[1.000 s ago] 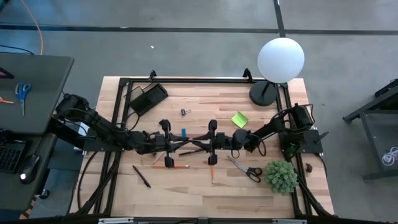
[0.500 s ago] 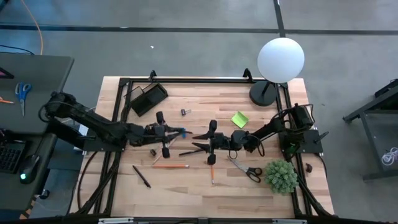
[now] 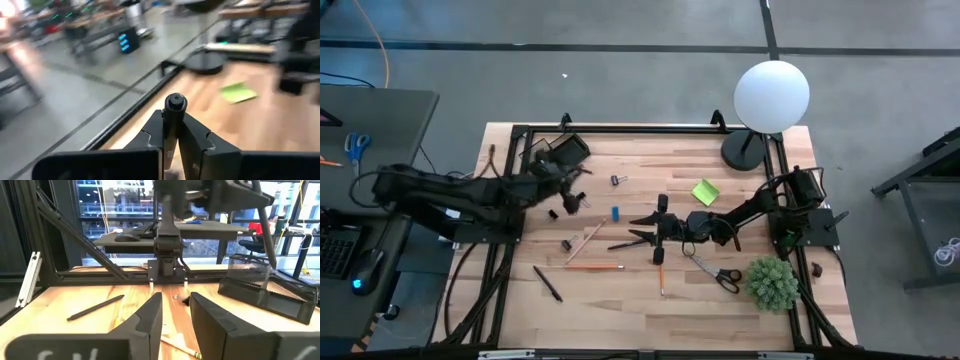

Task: Pick and place office supplies into organizer
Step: Put the black pen into the top left section of the desk organizer

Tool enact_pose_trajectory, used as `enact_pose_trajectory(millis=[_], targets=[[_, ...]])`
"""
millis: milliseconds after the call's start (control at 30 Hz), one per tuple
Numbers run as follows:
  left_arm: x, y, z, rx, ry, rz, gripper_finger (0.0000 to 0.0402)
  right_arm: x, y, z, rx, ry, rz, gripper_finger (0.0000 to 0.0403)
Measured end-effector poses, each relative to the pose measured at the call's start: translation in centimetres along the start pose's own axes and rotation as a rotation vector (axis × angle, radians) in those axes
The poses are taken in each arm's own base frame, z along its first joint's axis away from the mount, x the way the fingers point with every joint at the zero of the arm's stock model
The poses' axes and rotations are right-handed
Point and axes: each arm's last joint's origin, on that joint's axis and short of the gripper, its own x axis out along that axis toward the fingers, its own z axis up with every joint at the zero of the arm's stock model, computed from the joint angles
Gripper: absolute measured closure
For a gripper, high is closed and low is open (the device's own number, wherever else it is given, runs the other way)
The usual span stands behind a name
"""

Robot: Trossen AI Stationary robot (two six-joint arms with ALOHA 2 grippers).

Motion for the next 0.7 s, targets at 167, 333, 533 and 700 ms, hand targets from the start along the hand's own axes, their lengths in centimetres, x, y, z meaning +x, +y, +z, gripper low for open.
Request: enact_pose_trajectory(millis=[167, 333, 533, 700], targets=[[-0.4, 3.1, 0.0, -0.086, 0.009, 0.237, 0.0391, 0.0, 0.0, -0.1, -0.003, 0.008, 0.009, 0.0311], [-0.1, 5.1, -0.4, -0.148, 0.036, 0.394, 0.039, 0.0, 0.0, -0.3, -0.046, 0.03, 0.033, 0.0313], [0.7, 6.7, -2.2, -0.196, 0.174, 0.543, 0.039, 0.0, 0.0, -1.0, -0.131, 0.1, 0.041, 0.0311], [0.9, 7.5, -2.9, -0.235, 0.23, 0.595, 0.039, 0.0, -0.2, -1.3, -0.185, 0.13, 0.007, 0.0314]])
